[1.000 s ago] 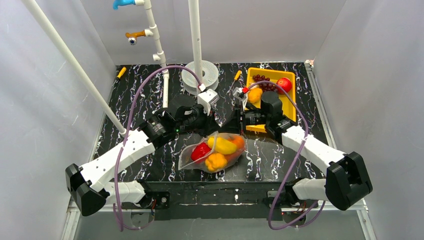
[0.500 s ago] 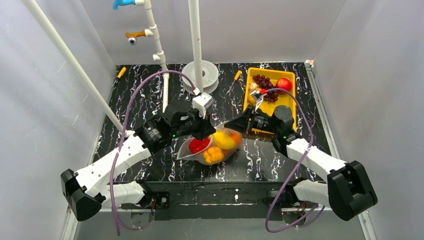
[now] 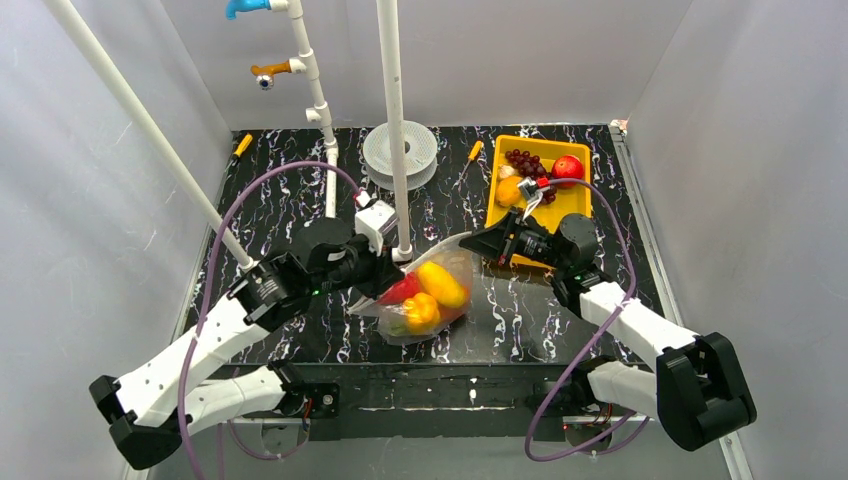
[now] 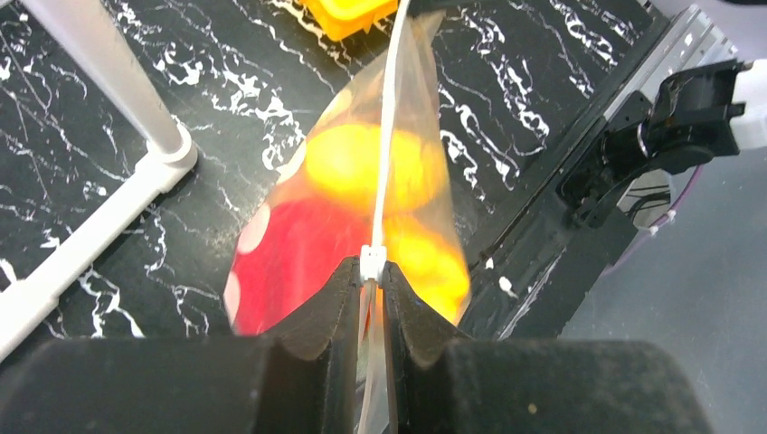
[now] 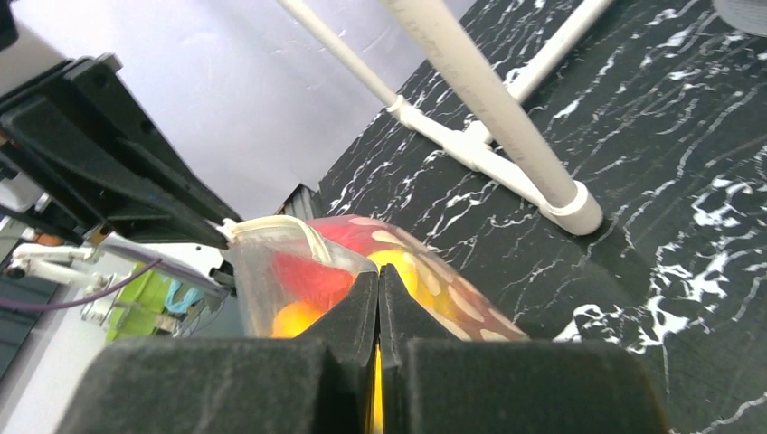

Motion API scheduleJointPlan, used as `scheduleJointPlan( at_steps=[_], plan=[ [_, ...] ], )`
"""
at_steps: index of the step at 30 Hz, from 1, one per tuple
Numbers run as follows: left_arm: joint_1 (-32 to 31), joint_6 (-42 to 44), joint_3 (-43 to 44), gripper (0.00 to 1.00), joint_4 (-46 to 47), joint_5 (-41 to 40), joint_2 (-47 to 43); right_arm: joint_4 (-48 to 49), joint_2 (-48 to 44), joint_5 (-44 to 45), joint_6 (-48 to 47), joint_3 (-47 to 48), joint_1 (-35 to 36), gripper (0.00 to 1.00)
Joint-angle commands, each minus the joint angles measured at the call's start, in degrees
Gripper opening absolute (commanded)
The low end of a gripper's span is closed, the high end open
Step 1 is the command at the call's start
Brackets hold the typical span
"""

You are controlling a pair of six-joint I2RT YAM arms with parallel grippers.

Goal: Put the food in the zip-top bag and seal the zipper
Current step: Zip the zipper food storage bag at the center of the board.

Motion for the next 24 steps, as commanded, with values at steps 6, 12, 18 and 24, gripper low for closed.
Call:
scheduleJointPlan(
  at_steps=[6, 12, 18, 24],
  plan=[
    [0.24, 1.86, -3.51, 0.00, -12.52, -0.95, -6.78, -2.83, -1.80, 8.01, -3.19, -1.26, -5.02, 0.01],
    [0.18, 1.39, -5.81, 0.00, -15.22, -2.40, -10.41, -5.93, -2.91, 8.26, -4.70, -1.68, -7.26, 0.01],
    [0.19, 0.65, -6.32, 0.00, -17.92, -3.41, -11.82, -7.17, -2.51, 7.49, -5.16, -1.32, -8.74, 0.01],
    [0.23, 0.01, -6.75, 0.00, -18.29, -3.67, -12.65, -9.72, -1.02, 4.79, -6.71, 0.59, -8.68, 0.01]
  ],
)
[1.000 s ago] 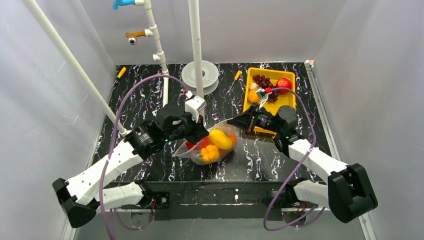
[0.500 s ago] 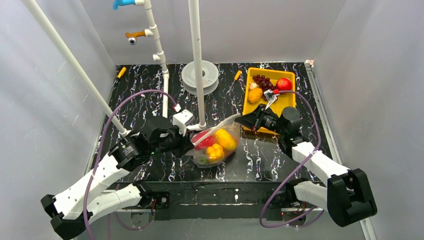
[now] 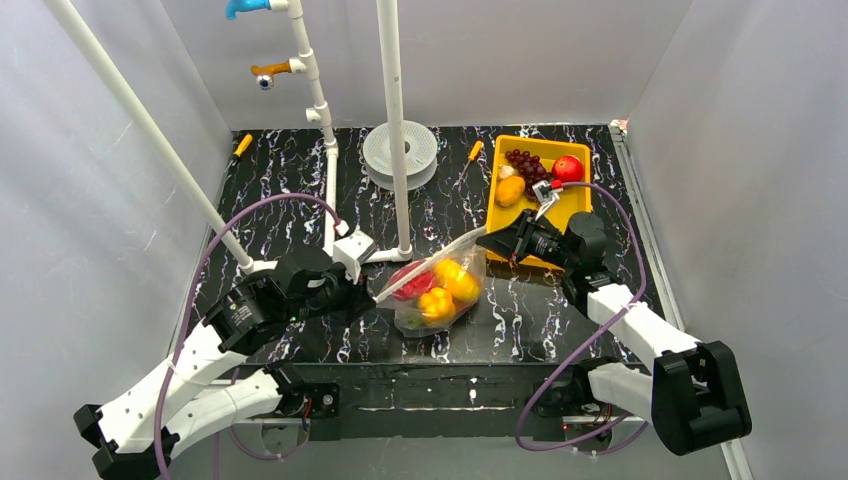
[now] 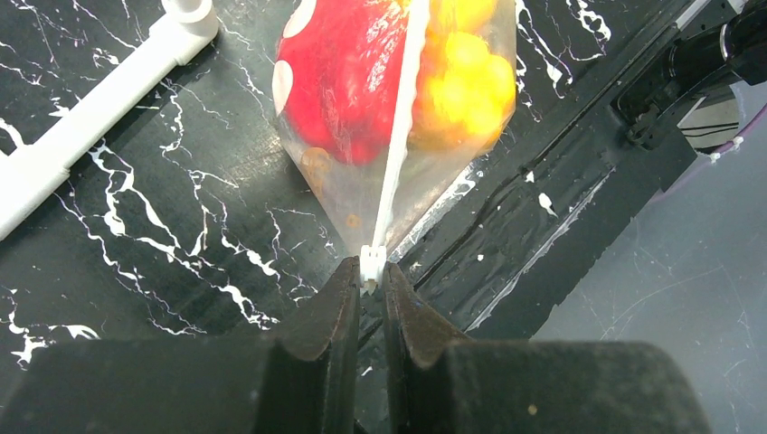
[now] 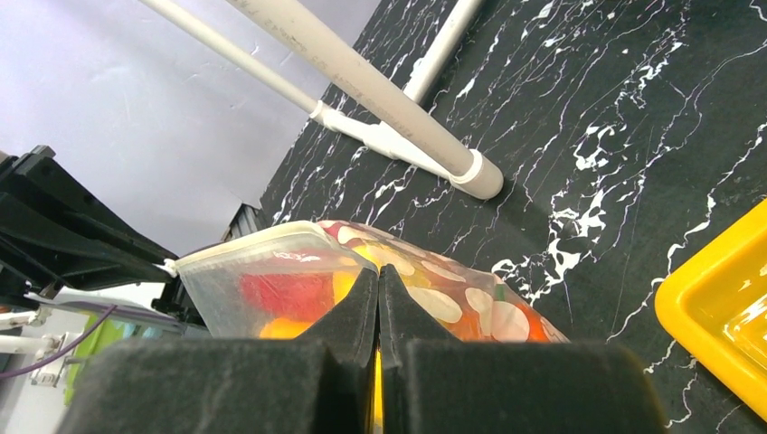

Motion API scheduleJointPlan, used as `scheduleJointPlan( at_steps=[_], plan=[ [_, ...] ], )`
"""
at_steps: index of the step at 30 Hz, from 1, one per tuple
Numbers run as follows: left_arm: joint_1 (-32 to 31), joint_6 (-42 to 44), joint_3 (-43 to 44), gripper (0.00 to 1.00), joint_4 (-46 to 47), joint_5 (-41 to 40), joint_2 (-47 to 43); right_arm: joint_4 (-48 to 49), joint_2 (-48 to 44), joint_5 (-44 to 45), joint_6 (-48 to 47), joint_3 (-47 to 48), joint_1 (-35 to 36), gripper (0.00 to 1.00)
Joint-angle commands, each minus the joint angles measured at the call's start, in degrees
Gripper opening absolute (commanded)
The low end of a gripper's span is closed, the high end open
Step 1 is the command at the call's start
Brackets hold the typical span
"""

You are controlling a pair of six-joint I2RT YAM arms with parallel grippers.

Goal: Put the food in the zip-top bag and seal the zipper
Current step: Zip the zipper food storage bag at the center of the board, then place the zipper food storage bag at the center of the board.

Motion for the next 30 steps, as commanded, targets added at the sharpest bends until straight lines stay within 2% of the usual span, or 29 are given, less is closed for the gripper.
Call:
scheduleJointPlan(
  at_steps=[1, 4, 7, 9, 12, 18, 21, 26, 30],
  plan=[
    [0.23, -0.38, -0.24, 0.01, -5.47, -1.13, -1.27, -1.76, 0.78, 1.87, -3.66, 2.82, -1.43, 0.01],
    [0.25, -0.35, 0.40, 0.17, -5.51, -1.98, -0.45, -5.64, 0.88, 2.06, -5.99, 4.24, -0.15, 0.01],
    [0.24, -0.38, 1.53, 0.27, -5.31, -2.53, 0.41, -9.92, 0.20, 3.08, -8.94, 6.18, 2.68, 0.01],
    [0.24, -0.45, 2.37, 0.42, -5.17, -4.95, 0.78, -11.79, -0.24, 4.06, -9.76, 7.30, 4.83, 0.01],
    [0.23, -0.32, 3.95, 0.58, -5.23, -6.71, 0.87, -15.61, -0.89, 5.43, -10.85, 9.39, 7.01, 0.01],
    [0.21, 0.46, 7.15, 0.66, -5.30, -11.36, -0.79, -25.97, -3.10, 5.92, -11.30, 15.46, 9.85, 0.01],
    [0.25, 0.65, 7.77, 0.68, -4.30, -13.62, -2.13, -30.04, -4.85, 7.65, -10.51, 17.81, 13.74, 0.01],
    [0.20, 1.01, 6.95, 0.71, -2.11, -16.05, -3.09, -29.86, -6.92, 10.41, -6.83, 20.16, 22.85, 0.01],
    [0.17, 0.71, 6.98, 0.76, -2.03, -16.53, -3.02, -27.72, -7.75, 8.06, -3.05, 21.10, 24.90, 0.01]
  ],
)
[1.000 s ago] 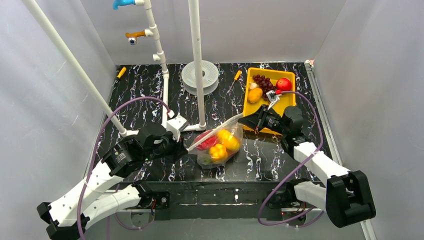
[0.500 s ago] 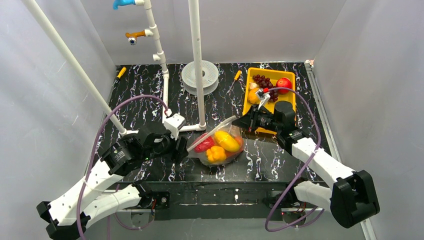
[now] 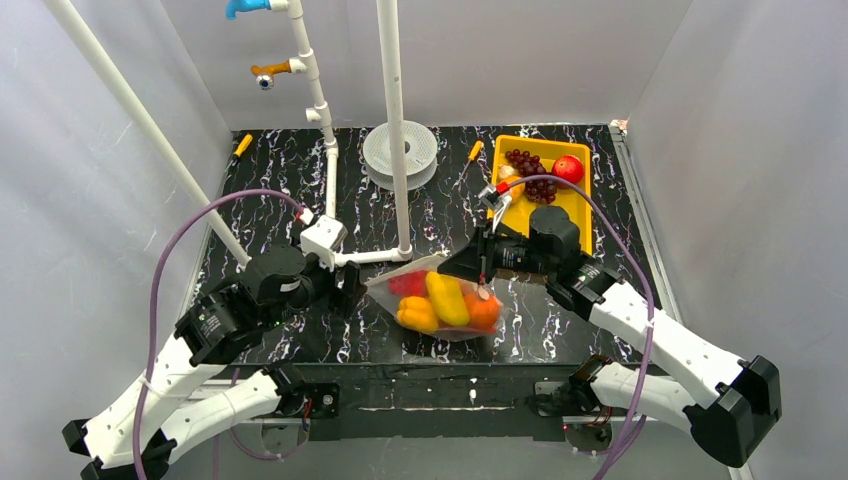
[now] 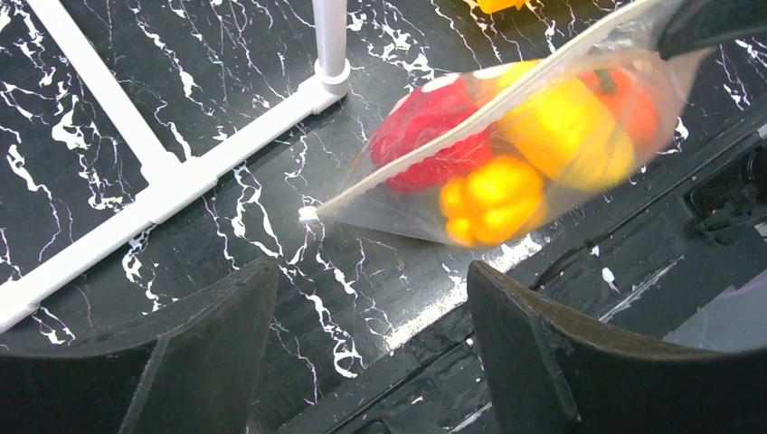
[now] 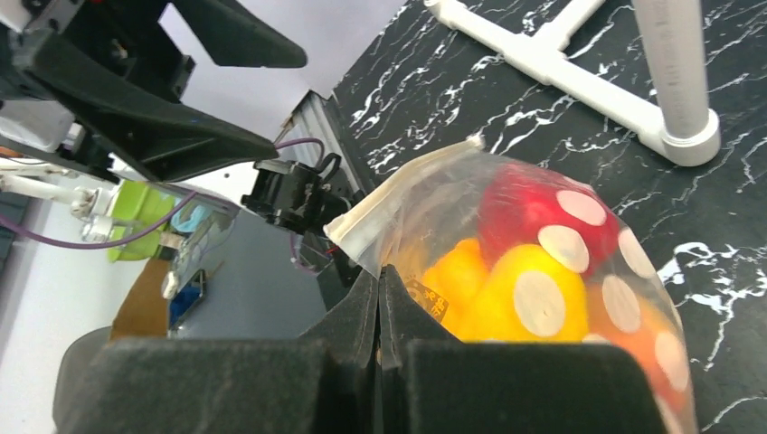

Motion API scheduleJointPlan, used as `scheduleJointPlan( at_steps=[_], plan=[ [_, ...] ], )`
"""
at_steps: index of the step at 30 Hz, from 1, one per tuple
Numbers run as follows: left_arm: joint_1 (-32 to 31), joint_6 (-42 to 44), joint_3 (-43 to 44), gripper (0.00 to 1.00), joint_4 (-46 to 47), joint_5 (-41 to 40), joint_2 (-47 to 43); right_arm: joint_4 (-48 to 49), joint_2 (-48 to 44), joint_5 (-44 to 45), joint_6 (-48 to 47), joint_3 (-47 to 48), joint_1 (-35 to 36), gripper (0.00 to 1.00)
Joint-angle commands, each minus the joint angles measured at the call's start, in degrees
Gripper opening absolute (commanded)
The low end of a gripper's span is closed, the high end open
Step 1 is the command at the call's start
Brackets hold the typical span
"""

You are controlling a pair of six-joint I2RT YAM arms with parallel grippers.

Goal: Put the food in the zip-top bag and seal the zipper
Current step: Place the zipper food storage bag at the center of the board.

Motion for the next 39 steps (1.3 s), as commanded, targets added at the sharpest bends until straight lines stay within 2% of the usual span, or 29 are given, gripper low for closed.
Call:
scheduleJointPlan(
  at_steps=[1, 6, 12, 20, 26, 31, 35, 39],
  plan=[
    [0.22, 0.23, 0.92, 0.78, 0.80, -2.59, -0.08, 3.51, -2.04, -1.51, 5.22, 3.49, 1.06, 0.01],
    [0.24, -1.05, 0.29, 0.94, 0.77, -5.09, -1.84, 9.04, -1.02, -3.00, 10.77, 1.93, 0.16, 0.01],
    [0.21, -2.22, 0.87, 0.98, 0.36, -5.33, -2.49, 1.16, 8.34, -2.36, 11.25, 2.51, -7.02, 0.01],
    [0.23, -2.89, 0.64, 0.98, -0.36, -5.23, -3.05, -13.38, 13.82, 14.41, 0.22, 3.42, -10.71, 0.01],
    [0.28, -2.38, 0.32, 0.98, 0.87, -4.72, -0.66, -17.06, 11.84, 26.97, 0.48, -0.65, -10.72, 0.01],
    [0.17, -2.02, 0.30, 0.98, 2.10, -3.92, 0.60, -15.94, 7.59, 32.12, 0.94, -6.44, -10.72, 0.01],
    [0.21, -2.00, 0.07, 0.98, 2.62, -3.59, 1.35, -18.02, 8.03, 32.70, -0.89, -6.94, -10.72, 0.01],
    [0.22, -2.42, 0.69, 0.98, 2.88, -4.11, 1.24, -15.53, 7.85, 24.13, -3.09, -7.25, -10.63, 0.01]
  ],
)
